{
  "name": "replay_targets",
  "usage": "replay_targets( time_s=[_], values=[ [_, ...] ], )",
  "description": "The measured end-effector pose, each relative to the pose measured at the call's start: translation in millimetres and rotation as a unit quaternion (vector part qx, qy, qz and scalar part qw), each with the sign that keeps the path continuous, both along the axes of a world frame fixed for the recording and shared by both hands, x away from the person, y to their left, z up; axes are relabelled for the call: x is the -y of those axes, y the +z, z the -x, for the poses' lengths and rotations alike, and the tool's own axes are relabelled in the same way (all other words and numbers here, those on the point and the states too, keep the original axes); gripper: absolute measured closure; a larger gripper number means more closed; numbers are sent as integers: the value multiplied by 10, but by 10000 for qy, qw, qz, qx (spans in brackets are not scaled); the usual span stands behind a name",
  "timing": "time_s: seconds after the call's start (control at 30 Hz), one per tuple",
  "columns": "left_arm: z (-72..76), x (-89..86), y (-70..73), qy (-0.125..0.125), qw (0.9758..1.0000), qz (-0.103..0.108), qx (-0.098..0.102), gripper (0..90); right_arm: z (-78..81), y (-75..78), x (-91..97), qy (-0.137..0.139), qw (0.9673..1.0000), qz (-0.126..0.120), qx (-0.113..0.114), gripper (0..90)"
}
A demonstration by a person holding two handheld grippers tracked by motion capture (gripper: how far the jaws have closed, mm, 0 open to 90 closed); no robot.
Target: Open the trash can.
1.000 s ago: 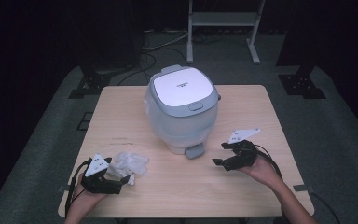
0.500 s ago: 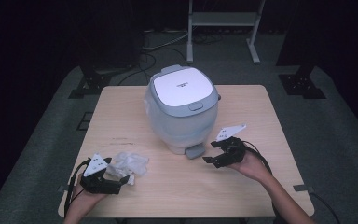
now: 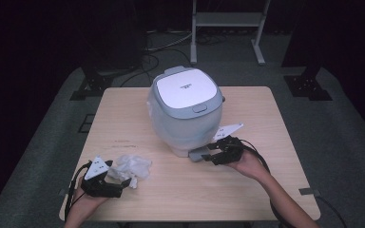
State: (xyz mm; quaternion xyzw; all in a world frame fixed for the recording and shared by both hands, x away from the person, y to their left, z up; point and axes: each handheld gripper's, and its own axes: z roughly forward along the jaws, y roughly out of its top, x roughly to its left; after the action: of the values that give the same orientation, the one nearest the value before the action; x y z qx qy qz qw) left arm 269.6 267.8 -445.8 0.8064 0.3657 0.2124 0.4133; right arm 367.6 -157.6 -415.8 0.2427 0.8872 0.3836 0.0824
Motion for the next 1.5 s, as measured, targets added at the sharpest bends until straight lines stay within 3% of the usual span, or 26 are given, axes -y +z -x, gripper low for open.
replay_targets(
  time_s=[0.5,1.07,1.5],
  values=[
    [-4,3,-13,0,10000,-42,4,20,-66,-69,-98,-37,9999,122,44,700],
    [-3,-2,-10,-3,10000,-47,9,20,-162,-181,-249,54,9996,262,-78,789],
    [-4,19,-20,-30,9999,-96,-11,20,-178,-263,-293,-51,9995,299,133,806]
  ],
)
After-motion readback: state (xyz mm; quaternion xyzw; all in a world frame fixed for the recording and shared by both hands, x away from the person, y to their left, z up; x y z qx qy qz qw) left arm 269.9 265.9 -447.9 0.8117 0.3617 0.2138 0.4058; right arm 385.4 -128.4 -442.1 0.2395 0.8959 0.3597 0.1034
